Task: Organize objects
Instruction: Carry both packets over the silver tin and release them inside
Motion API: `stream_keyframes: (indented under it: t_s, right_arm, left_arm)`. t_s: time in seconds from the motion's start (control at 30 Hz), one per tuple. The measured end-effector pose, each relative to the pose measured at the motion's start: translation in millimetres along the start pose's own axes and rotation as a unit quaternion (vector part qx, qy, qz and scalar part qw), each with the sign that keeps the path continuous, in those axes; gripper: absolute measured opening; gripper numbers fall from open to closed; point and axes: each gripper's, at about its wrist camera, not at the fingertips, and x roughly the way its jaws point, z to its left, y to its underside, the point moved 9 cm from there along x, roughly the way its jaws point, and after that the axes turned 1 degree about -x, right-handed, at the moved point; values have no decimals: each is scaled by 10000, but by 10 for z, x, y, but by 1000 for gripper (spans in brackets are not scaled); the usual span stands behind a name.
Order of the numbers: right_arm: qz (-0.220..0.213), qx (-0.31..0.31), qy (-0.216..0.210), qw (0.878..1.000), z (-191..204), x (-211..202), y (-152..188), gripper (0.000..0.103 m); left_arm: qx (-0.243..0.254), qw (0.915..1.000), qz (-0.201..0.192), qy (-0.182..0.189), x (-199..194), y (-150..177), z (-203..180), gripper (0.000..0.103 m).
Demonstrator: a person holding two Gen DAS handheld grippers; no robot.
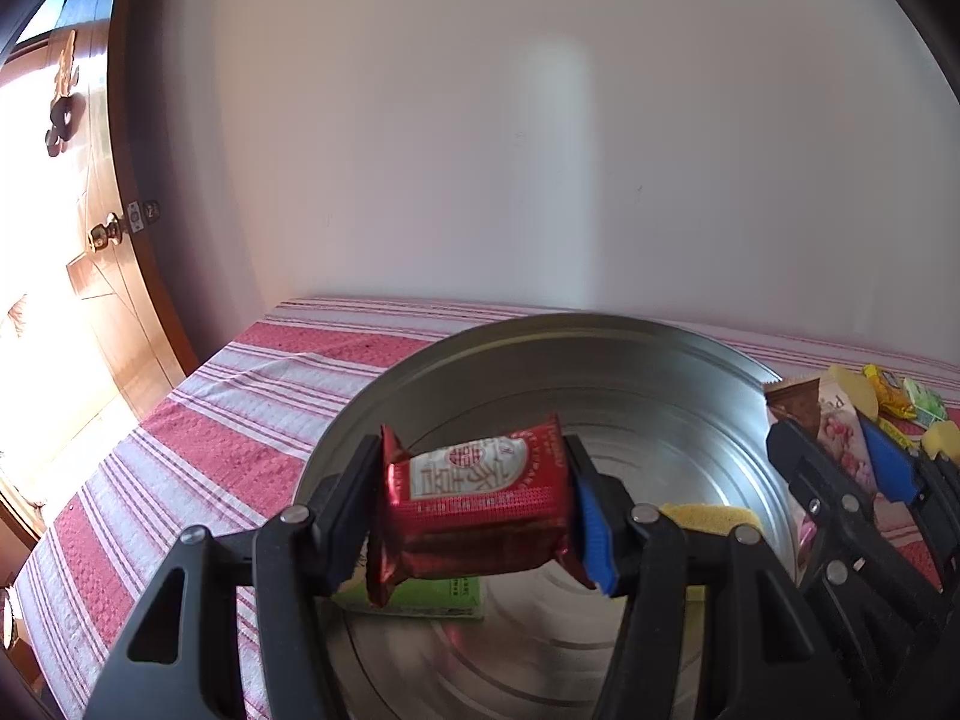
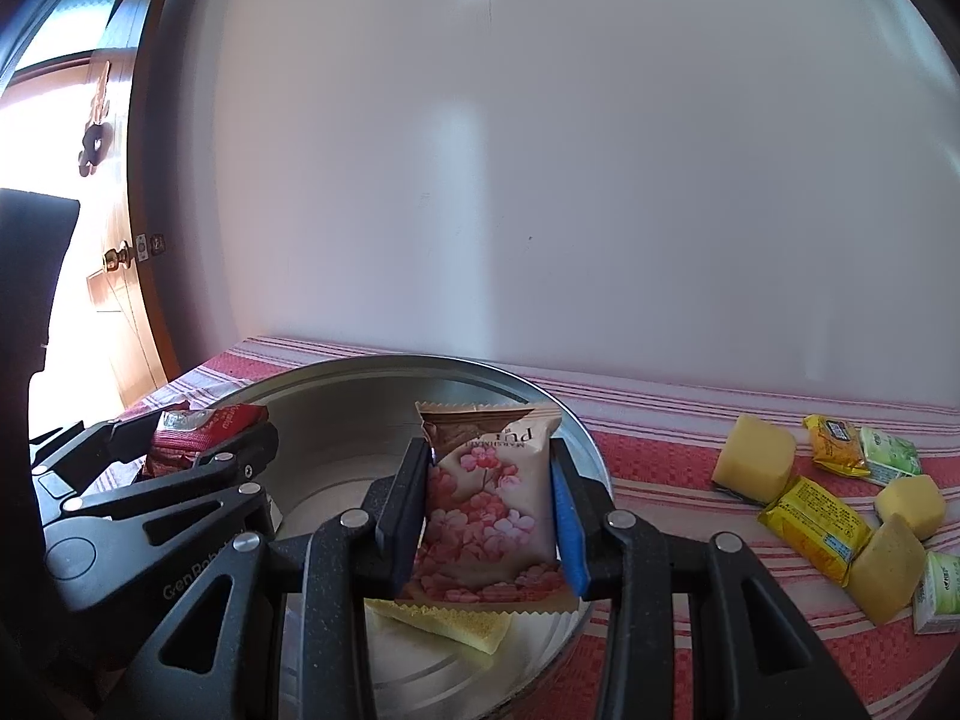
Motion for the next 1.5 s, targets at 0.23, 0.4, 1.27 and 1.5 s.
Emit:
stream_keyframes:
  t_s: [0.23,0.4,1.27,1.5]
  right_arm:
    - [30,-10,-17,10000,-1,21,9,41]
    - [74,-68,-129,9999,33,29,13,41]
    - [212,-204,-325,9990,97,77,56,42]
    - [245,-230,-379,9987,93,84,71,42]
  left_arm:
    - [23,10000,63,-33,11,43,-5,58]
    - [34,10000,47,-54,-6,55,-3,58]
    - [53,9998,158,-110,8,173,43,58]
    - [77,9997,162,-143,34,198,57,58]
